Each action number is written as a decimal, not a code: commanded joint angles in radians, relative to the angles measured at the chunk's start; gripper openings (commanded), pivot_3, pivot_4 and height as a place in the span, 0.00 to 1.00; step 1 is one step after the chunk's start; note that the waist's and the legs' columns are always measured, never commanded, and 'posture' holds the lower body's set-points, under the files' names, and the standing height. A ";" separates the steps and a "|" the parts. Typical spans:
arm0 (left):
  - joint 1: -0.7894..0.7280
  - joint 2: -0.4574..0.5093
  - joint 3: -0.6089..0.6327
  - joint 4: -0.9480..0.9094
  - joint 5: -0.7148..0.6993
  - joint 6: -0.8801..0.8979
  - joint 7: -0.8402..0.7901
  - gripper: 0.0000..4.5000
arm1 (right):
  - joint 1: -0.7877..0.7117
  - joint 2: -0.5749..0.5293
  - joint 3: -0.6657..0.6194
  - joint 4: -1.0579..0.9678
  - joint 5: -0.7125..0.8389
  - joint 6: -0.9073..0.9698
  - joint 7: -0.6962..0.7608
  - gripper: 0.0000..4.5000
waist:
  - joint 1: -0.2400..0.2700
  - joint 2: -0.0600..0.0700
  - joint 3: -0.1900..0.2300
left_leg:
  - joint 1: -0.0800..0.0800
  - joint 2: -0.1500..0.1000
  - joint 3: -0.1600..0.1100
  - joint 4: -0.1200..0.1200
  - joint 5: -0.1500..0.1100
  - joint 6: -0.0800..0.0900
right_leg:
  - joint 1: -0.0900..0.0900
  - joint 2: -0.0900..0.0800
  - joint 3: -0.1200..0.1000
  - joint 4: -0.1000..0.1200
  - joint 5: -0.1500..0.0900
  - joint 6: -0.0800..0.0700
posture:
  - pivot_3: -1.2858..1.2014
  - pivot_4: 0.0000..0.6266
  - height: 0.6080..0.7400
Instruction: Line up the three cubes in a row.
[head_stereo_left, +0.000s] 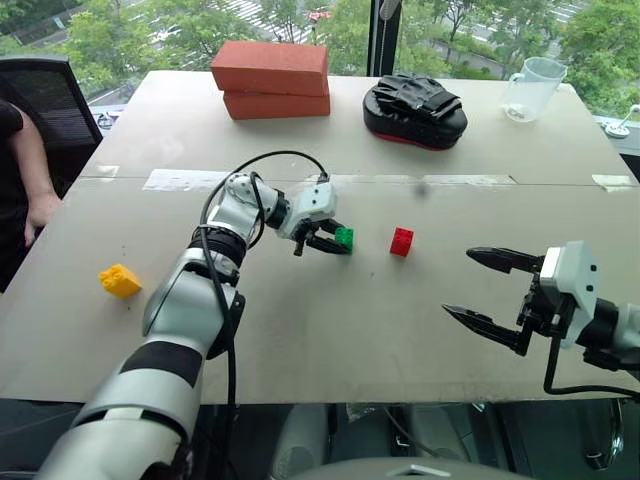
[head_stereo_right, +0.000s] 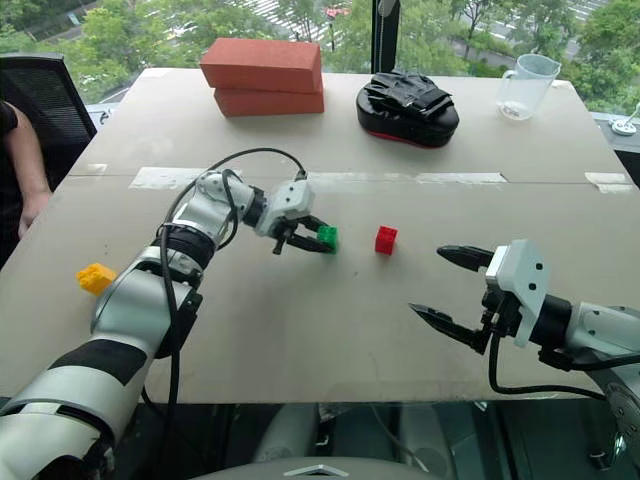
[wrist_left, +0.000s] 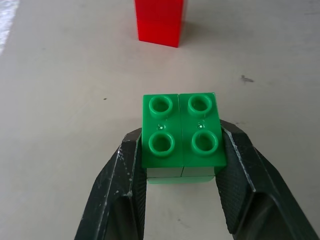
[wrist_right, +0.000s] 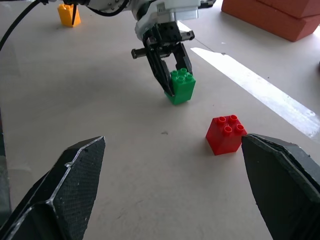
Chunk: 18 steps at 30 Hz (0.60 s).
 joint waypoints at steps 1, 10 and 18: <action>-0.036 -0.002 0.029 0.017 0.018 -0.018 0.025 0.28 | 0.003 -0.013 -0.040 -0.041 0.018 -0.003 -0.015 1.00 | 0.000 0.000 0.000 | 0.000 0.000 0.000 0.000 0.000 0.000 | 0.000 0.000 0.000 0.000 0.000 0.000 | 0.52 0.24 1.00; -0.038 -0.013 0.050 0.035 0.050 -0.023 0.035 0.28 | -0.002 -0.021 -0.029 -0.033 0.019 -0.006 -0.017 1.00 | 0.001 0.000 0.000 | -0.001 -0.001 -0.003 0.001 0.000 0.000 | 0.000 0.000 -0.002 0.000 0.000 0.000 | 0.52 0.24 1.00; -0.038 -0.018 0.087 0.032 0.038 -0.002 -0.010 0.60 | 0.008 -0.031 -0.028 -0.017 0.008 -0.019 0.001 1.00 | 0.000 0.000 0.000 | -0.001 -0.001 -0.003 0.001 0.000 0.000 | 0.000 0.000 -0.003 0.000 0.000 0.000 | 0.52 0.24 1.00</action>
